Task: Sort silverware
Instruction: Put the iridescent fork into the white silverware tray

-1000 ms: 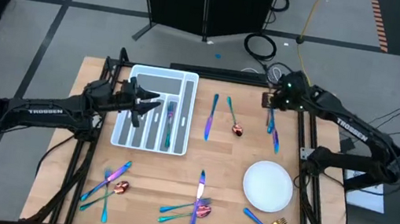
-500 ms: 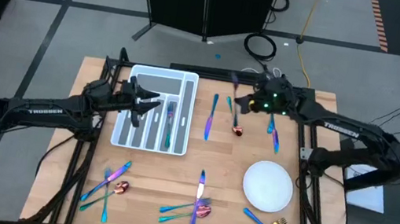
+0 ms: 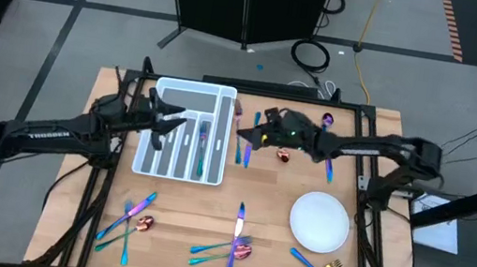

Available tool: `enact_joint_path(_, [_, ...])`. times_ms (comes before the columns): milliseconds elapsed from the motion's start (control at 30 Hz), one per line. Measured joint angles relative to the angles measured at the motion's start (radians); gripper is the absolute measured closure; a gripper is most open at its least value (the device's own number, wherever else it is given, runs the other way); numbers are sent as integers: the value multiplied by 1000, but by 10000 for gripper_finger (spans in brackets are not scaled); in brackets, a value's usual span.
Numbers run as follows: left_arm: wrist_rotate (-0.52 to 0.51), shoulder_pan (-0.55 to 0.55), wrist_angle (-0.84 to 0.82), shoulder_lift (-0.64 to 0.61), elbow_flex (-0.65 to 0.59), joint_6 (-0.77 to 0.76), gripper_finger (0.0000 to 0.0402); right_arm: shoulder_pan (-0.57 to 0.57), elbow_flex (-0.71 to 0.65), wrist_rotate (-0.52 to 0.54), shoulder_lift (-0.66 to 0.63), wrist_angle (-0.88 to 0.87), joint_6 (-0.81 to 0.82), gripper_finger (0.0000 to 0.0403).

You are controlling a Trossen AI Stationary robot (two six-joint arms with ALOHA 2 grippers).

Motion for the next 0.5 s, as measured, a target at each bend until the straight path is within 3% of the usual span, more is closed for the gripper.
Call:
enact_joint_path(167, [-21, 1, -9, -46, 0, 2, 242, 33, 6, 59, 125, 138, 70, 403])
enact_joint_path(500, [-23, 10, -8, -63, 0, 9, 242, 65, 205, 97, 313, 108, 90, 403])
